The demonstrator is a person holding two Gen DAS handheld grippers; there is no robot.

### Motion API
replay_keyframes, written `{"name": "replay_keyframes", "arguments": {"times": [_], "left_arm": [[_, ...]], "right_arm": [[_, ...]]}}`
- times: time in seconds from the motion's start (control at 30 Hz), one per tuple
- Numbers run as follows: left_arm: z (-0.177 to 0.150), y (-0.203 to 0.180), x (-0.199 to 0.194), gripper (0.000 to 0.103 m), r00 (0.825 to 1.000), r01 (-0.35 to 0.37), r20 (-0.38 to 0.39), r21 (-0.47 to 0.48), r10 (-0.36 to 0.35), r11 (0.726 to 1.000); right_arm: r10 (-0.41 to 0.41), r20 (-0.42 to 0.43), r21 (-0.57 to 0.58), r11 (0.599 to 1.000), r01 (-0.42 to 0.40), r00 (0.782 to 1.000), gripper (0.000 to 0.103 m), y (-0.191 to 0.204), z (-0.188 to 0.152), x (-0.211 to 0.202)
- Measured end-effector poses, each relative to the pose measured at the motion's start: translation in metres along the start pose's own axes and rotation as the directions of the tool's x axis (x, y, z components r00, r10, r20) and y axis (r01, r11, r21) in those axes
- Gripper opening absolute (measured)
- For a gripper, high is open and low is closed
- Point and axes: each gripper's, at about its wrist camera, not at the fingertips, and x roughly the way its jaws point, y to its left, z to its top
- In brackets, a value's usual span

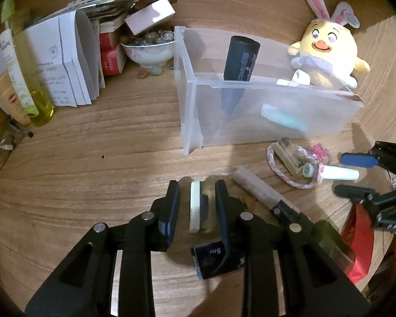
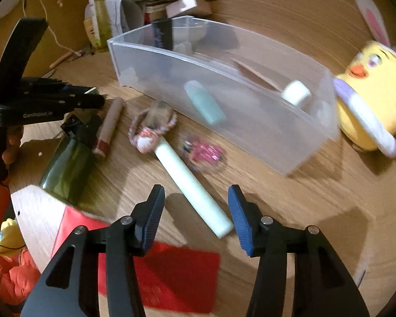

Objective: Organize objects
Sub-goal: 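Grasp the mint-white toothbrush tube with the right gripper while the left grasps a small white item, then carry the held items over the clear bin with both grippers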

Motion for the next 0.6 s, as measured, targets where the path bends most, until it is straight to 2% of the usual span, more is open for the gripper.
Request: {"name": "replay_keyframes", "arguments": {"times": [0.07,0.13,0.17,0.27,0.33,0.5,0.6], "left_arm": [[0.002,0.000,0.002,0.027,1.000,-0.001,0.004,-0.004,0.001,1.000],[0.003,-0.001,0.003,0.027,1.000,0.002,0.008,-0.007,-0.002,1.000],[0.003,-0.001,0.002,0.027,1.000,0.003,0.010,-0.008,-0.003,1.000],[0.002,-0.003,-0.002,0.020,0.999,0.006,0.031,-0.002,-0.006,1.000],[0.001,-0.004,-0.004,0.016,0.999,0.001,0.042,0.002,-0.001,1.000],[-0.001,-0.006,-0.007,0.016,0.999,-0.008,0.054,0.006,0.008,1.000],[-0.002,-0.007,-0.012,0.016,0.997,-0.020,0.072,0.005,0.019,1.000]], "right_arm": [[0.003,0.002,-0.017,1.000,-0.002,1.000,0.046,0.006,0.005,0.006],[0.007,0.007,-0.024,1.000,-0.007,1.000,0.037,0.010,0.009,0.008],[0.007,0.010,-0.029,1.000,-0.007,1.000,0.029,0.011,0.009,0.008],[0.007,0.016,-0.033,0.999,-0.006,1.000,0.024,0.012,0.008,0.006],[0.002,0.022,-0.028,1.000,-0.001,1.000,0.016,0.012,0.005,0.003],[-0.003,0.055,0.033,0.999,0.002,0.998,0.014,0.003,-0.004,-0.011],[-0.033,0.087,0.053,0.998,0.029,0.996,0.014,-0.001,-0.009,-0.023]]}}
